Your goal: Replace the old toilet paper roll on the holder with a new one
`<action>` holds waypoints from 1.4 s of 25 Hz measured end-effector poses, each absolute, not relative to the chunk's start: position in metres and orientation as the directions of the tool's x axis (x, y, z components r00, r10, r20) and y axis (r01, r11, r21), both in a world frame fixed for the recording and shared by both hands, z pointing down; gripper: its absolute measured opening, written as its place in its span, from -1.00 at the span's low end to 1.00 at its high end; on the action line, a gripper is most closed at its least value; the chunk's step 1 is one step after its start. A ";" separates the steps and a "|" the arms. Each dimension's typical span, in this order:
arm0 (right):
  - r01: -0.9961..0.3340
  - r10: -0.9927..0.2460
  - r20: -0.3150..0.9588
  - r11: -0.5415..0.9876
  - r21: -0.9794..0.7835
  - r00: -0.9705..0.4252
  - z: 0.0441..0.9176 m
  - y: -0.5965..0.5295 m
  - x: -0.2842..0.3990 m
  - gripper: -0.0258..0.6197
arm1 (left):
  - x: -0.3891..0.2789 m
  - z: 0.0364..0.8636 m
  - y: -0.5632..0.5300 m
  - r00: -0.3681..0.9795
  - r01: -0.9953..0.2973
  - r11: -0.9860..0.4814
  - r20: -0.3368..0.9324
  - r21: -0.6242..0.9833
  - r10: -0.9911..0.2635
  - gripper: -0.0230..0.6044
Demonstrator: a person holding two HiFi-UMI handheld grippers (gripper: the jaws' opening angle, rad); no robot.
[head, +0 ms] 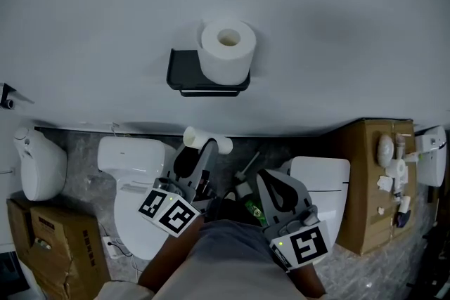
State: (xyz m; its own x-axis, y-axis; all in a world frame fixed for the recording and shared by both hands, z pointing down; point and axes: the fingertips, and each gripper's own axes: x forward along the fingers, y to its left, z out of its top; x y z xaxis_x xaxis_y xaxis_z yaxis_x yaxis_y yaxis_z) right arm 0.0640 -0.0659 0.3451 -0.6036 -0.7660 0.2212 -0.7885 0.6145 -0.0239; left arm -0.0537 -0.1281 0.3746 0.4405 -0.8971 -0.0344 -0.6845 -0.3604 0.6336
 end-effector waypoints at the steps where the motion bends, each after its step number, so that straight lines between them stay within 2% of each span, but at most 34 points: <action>1: -0.785 -0.763 0.217 0.619 -0.022 -0.608 0.344 -0.065 0.061 -0.86 | -0.059 0.373 -0.125 0.435 -0.700 -0.359 -0.030 0.617 -0.900 -0.33; 11: -0.762 -0.748 0.182 0.647 -0.012 -0.638 0.331 -0.067 0.035 -0.86 | -0.107 0.349 -0.106 0.375 -0.842 -0.329 0.024 0.428 -0.927 -0.33; 20: -0.773 -0.761 0.167 0.634 -0.015 -0.627 0.326 -0.069 0.036 -0.86 | -0.128 0.340 -0.083 0.341 -0.915 -0.309 0.086 0.261 -0.936 -0.34; 35: -0.789 -0.775 0.174 0.614 -0.018 -0.608 0.328 -0.065 0.042 -0.86 | -0.129 0.339 -0.082 0.334 -0.920 -0.304 0.088 0.249 -0.939 -0.36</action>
State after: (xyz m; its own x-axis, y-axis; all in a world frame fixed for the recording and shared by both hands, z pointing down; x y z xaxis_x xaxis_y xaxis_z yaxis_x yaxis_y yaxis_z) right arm 0.0417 -0.0653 0.3281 -0.6076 -0.7749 0.1741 -0.7888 0.6144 -0.0184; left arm -0.1290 -0.0825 0.3387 0.3337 -0.9386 0.0877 -0.9196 -0.3037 0.2491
